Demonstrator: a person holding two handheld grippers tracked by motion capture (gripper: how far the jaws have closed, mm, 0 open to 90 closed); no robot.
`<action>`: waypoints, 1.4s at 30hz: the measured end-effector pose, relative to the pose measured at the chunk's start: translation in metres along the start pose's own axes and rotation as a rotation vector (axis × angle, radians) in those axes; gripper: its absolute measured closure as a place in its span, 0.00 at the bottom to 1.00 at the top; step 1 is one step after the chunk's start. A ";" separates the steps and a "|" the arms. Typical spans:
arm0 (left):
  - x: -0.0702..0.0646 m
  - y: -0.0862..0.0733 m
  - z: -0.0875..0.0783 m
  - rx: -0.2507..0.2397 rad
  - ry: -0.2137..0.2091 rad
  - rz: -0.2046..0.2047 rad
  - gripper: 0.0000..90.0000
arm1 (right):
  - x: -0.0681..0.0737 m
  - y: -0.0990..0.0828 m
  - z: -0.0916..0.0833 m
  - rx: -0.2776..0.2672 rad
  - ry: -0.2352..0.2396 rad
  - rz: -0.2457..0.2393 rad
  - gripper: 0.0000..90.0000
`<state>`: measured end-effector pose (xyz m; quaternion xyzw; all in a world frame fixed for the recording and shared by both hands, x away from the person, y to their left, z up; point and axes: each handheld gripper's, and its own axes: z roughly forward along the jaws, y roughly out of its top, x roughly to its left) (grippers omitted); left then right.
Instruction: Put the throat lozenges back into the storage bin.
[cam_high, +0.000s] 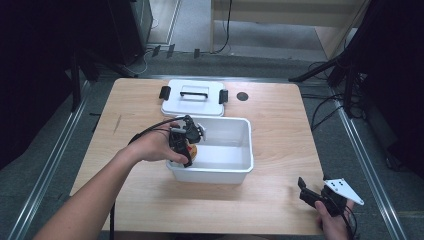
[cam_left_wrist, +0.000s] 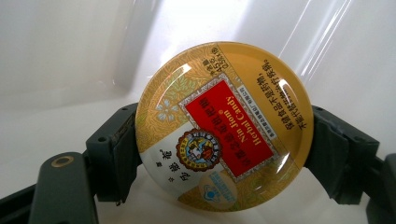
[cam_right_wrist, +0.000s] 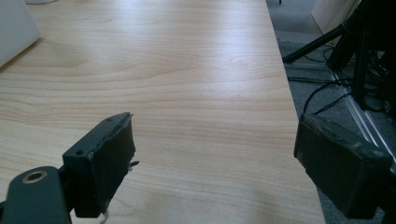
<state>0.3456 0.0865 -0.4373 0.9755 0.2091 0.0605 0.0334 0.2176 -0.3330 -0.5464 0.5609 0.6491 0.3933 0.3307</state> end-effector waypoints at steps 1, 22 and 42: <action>0.000 0.000 0.000 0.000 0.000 0.000 0.23 | 0.000 0.000 0.000 0.000 0.000 0.000 0.14; 0.000 0.001 0.001 0.025 0.033 -0.011 0.22 | 0.000 0.000 0.000 -0.001 0.000 0.001 0.14; 0.004 -0.004 -0.008 -0.007 0.014 -0.037 0.41 | 0.000 0.000 0.000 0.000 -0.001 0.001 0.14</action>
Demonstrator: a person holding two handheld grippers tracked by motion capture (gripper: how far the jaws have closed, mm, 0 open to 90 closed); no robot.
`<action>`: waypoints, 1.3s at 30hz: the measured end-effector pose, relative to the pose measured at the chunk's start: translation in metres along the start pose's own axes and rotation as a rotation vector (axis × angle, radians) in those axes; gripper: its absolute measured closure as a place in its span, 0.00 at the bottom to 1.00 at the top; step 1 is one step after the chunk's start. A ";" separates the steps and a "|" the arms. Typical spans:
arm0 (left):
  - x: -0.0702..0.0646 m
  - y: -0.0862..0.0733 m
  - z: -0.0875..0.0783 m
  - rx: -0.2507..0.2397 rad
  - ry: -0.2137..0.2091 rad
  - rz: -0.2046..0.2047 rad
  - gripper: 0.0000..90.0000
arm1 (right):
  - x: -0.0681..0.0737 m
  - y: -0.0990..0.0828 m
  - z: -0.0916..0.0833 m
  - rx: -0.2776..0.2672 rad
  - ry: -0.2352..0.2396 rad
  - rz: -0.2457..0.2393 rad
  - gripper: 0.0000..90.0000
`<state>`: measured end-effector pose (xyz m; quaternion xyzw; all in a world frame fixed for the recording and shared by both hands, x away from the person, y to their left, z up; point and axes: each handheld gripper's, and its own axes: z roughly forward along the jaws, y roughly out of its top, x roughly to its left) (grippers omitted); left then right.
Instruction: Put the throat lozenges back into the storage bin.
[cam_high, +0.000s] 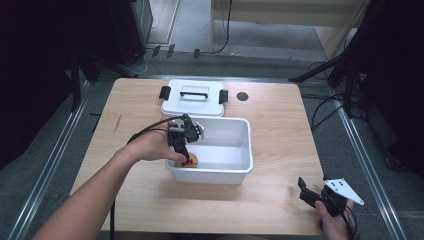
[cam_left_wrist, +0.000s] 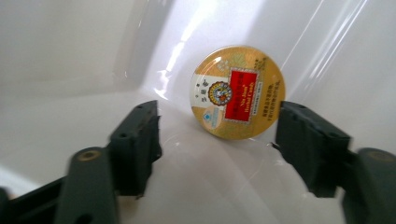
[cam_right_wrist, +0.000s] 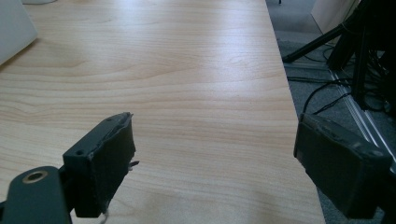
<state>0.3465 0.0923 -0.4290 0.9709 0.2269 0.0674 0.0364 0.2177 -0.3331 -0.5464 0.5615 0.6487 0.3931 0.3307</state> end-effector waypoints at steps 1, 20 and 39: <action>0.001 -0.001 -0.005 -0.022 -0.013 -0.008 0.43 | 0.000 0.000 0.000 0.000 0.000 -0.001 0.14; 0.008 -0.030 -0.068 -0.160 -0.027 -0.029 0.62 | 0.000 0.000 0.000 0.001 0.000 -0.003 0.14; 0.020 -0.095 -0.076 -0.164 0.028 -0.155 0.22 | 0.000 0.000 0.001 0.007 0.001 -0.007 0.14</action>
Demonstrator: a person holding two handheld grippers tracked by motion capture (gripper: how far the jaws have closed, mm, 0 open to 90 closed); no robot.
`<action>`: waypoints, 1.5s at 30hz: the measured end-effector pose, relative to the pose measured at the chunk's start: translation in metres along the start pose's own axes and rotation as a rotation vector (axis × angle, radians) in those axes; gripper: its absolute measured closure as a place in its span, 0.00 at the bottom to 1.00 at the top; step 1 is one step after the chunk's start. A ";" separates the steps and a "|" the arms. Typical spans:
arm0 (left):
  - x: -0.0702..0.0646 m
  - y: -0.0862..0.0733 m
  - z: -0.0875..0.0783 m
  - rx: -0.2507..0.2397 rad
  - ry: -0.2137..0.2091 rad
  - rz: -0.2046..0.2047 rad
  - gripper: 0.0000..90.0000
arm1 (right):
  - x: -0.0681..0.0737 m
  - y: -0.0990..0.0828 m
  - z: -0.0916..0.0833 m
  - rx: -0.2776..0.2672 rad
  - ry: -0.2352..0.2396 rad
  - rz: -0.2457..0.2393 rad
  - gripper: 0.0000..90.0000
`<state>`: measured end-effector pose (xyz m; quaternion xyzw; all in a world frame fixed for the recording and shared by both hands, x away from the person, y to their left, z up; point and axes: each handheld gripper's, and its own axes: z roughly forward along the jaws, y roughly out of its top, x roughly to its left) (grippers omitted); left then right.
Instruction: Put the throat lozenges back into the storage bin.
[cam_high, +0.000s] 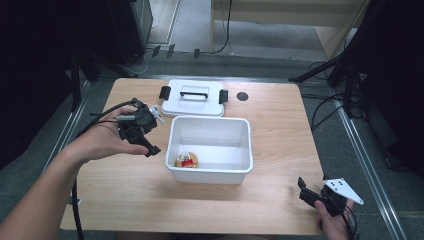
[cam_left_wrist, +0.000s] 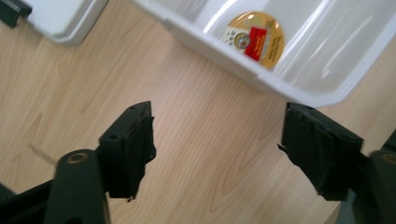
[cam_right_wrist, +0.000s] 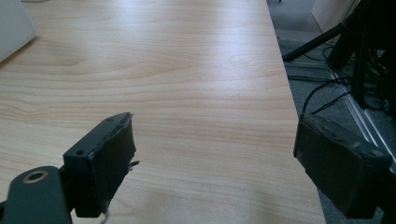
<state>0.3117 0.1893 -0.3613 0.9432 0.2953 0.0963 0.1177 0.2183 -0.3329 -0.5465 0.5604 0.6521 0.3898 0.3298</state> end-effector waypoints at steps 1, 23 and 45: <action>0.002 -0.007 0.001 0.009 0.012 -0.009 0.17 | 0.000 0.000 0.000 0.000 -0.001 0.000 0.14; -0.003 -0.089 0.059 -0.048 0.041 -0.219 0.00 | 0.001 0.000 0.000 0.002 -0.006 -0.002 0.14; -0.017 -0.228 0.105 -0.660 0.343 -0.693 0.00 | 0.001 0.000 0.000 0.008 -0.010 -0.002 0.14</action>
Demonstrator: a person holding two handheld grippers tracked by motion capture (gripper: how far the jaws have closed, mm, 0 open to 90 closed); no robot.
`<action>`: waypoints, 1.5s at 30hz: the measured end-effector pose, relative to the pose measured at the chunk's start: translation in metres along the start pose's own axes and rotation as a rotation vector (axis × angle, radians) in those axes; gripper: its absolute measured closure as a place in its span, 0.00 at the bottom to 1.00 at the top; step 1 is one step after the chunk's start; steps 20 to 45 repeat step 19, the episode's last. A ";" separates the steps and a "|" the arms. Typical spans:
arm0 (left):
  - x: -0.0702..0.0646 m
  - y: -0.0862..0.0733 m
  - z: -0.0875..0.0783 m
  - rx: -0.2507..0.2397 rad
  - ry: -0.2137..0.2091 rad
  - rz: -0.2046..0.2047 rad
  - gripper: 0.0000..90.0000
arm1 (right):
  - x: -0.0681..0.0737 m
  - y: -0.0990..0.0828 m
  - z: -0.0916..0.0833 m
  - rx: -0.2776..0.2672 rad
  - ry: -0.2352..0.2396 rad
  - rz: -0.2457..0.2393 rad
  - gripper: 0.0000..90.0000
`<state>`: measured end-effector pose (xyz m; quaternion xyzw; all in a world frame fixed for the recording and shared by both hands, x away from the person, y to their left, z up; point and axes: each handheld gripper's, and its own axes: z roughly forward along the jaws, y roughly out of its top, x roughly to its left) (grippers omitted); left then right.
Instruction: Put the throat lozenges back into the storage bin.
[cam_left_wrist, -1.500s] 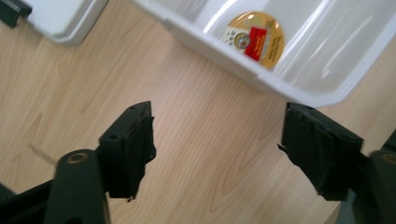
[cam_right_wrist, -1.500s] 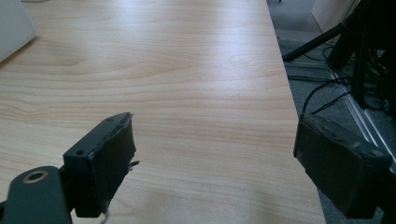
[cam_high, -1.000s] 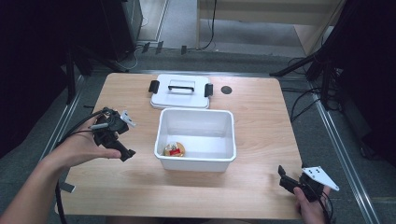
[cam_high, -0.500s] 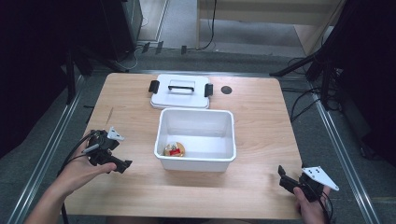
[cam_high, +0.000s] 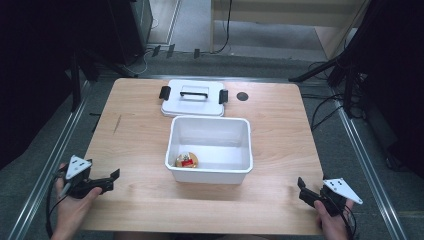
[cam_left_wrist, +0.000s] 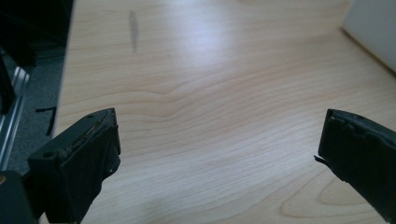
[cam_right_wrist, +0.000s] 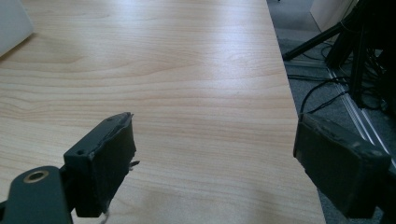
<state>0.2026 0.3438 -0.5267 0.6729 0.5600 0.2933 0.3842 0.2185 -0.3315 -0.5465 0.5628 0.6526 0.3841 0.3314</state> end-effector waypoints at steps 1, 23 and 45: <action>0.003 -0.005 -0.003 -0.021 0.016 -0.007 0.00 | 0.000 0.000 0.000 0.001 0.000 0.000 0.14; 0.021 -0.032 -0.011 -0.097 0.093 -0.090 0.00 | 0.000 0.000 0.001 0.004 0.003 -0.004 0.14; 0.021 -0.032 -0.011 -0.097 0.093 -0.090 0.00 | 0.000 0.000 0.001 0.004 0.003 -0.004 0.14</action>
